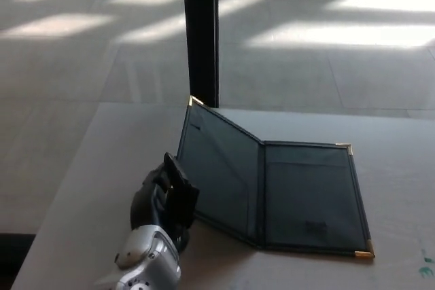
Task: The robot uses its left hand to push the cover of the diary kept in the middle of the desk to close it
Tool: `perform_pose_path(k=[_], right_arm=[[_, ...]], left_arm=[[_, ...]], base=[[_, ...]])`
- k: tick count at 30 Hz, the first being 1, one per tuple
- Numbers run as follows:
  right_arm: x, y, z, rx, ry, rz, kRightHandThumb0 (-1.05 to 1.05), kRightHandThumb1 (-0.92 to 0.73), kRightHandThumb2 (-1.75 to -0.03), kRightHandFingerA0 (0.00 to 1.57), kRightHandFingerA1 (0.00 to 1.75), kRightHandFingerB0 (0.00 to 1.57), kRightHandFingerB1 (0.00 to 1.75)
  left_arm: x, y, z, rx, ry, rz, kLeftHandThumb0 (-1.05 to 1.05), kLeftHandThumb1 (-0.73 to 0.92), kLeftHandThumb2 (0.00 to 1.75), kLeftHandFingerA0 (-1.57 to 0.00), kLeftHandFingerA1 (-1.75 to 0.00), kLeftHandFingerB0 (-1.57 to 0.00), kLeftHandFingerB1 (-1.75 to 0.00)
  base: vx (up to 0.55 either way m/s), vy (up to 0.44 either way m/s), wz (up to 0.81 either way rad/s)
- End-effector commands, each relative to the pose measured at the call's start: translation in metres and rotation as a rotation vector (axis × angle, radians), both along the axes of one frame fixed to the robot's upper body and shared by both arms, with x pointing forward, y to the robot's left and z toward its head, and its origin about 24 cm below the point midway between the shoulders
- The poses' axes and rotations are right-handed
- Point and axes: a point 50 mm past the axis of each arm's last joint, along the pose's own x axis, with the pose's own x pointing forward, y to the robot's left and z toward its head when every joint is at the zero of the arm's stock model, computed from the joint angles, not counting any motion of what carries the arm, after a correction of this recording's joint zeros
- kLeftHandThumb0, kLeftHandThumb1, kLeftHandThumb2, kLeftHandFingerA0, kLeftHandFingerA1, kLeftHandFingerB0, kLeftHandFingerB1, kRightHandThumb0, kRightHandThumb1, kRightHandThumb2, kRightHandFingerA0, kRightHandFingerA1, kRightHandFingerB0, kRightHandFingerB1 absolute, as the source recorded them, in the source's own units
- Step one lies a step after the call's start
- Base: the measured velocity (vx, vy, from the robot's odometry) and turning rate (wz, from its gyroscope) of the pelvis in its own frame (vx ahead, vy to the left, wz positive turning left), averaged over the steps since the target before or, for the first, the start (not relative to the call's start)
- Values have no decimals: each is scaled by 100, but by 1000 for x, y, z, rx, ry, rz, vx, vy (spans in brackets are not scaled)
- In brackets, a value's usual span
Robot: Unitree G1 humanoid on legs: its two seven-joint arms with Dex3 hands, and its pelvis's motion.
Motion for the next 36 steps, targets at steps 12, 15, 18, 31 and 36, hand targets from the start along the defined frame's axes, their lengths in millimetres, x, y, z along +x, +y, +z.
perform_pose_path(k=[12, 15, 18, 31, 36], right_arm=[[-1, -11, 8, -29, 35, -8, -96, -65, -119, 102, 63, 73, 55], [0, -10, 7, -31, 44, -4, -96, -66, -120, 105, 64, 74, 56], [0, -10, 6, -36, 49, 7, -93, -67, -120, 100, 63, 71, 56], [-10, -8, 0, -19, 63, -8, -92, -64, -117, 99, 64, 74, 57], [-15, -6, -2, -20, 67, -5, -99, -89, -68, 103, 61, 76, 51]], left_arm=[[-111, -145, 65, 930, -1194, -917, -97, 80, 111, -18, -62, -19, -56], [-122, -151, 37, 1185, -1369, -1043, -99, 92, 84, -13, -66, -13, -57], [-124, -152, 21, 1353, -1429, -1119, -100, 92, 83, -13, -68, -13, -58], [-71, -105, 18, 1493, -1205, -947, -39, 47, 113, -3, -55, -4, -54], [-29, -47, 54, 982, -802, -508, -94, 92, 84, -64, -106, -17, -47]], base=[[0, 0, -2], [0, 0, 0], [0, 0, 0], [0, 0, 0], [0, 0, 0]])
